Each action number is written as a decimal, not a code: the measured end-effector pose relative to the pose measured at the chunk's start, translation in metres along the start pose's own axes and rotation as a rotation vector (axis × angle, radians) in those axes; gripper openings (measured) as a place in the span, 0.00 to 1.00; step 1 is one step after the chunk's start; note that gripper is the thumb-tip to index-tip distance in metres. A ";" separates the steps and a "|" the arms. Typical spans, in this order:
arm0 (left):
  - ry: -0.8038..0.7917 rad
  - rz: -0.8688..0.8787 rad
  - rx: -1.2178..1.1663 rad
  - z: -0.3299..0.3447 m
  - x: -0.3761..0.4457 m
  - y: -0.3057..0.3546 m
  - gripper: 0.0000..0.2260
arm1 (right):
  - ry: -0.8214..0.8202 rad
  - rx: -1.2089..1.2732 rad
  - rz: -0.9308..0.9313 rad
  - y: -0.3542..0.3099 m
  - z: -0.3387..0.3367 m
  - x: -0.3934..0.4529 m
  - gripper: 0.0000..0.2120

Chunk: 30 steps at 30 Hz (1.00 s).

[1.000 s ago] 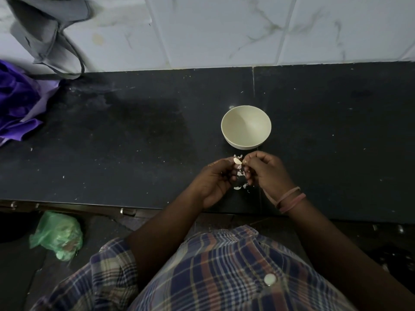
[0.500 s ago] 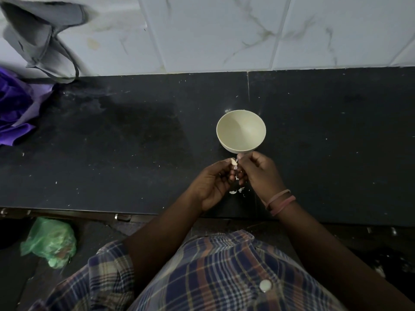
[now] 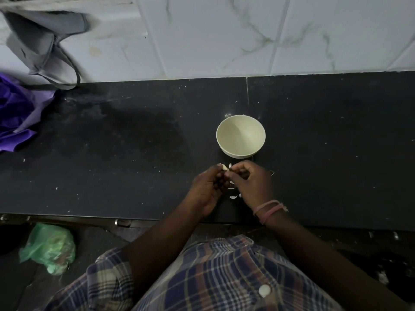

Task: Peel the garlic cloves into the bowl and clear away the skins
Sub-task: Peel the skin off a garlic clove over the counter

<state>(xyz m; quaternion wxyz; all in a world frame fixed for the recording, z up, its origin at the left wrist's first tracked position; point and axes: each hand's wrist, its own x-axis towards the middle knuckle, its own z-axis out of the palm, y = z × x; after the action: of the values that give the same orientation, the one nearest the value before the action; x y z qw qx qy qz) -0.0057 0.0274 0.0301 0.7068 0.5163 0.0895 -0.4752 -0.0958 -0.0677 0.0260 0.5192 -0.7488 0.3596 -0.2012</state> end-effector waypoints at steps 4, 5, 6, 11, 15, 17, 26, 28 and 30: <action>-0.002 0.017 0.002 -0.002 -0.003 0.002 0.06 | 0.014 0.107 0.036 -0.002 0.001 -0.002 0.02; -0.001 0.012 -0.006 -0.002 -0.003 0.003 0.05 | 0.033 0.097 0.045 -0.001 0.001 -0.001 0.03; -0.004 0.006 -0.024 -0.003 -0.003 0.003 0.04 | 0.047 0.069 0.049 0.002 0.001 0.001 0.04; -0.045 -0.011 -0.090 -0.006 -0.004 0.002 0.03 | -0.091 -0.326 -0.048 0.004 -0.005 0.002 0.14; -0.078 0.021 -0.110 -0.010 -0.005 0.002 0.02 | -0.036 -0.436 -0.130 0.002 -0.008 0.003 0.03; -0.097 0.038 -0.119 -0.012 -0.006 0.002 0.03 | 0.005 -0.423 -0.113 0.003 -0.009 0.005 0.05; -0.019 0.122 -0.074 -0.014 -0.007 0.002 0.09 | -0.011 -0.360 -0.220 0.010 0.002 0.004 0.12; -0.015 0.143 -0.058 -0.013 -0.007 0.002 0.10 | -0.005 -0.317 -0.225 0.008 0.001 0.003 0.12; -0.019 0.164 -0.035 -0.013 -0.007 0.001 0.10 | -0.005 -0.273 -0.167 0.005 -0.001 0.002 0.10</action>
<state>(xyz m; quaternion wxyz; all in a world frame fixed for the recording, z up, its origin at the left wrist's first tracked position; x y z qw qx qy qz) -0.0037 0.0417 0.0294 0.7531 0.5049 0.0487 -0.4189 -0.0972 -0.0710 0.0214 0.3951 -0.8401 0.3187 -0.1913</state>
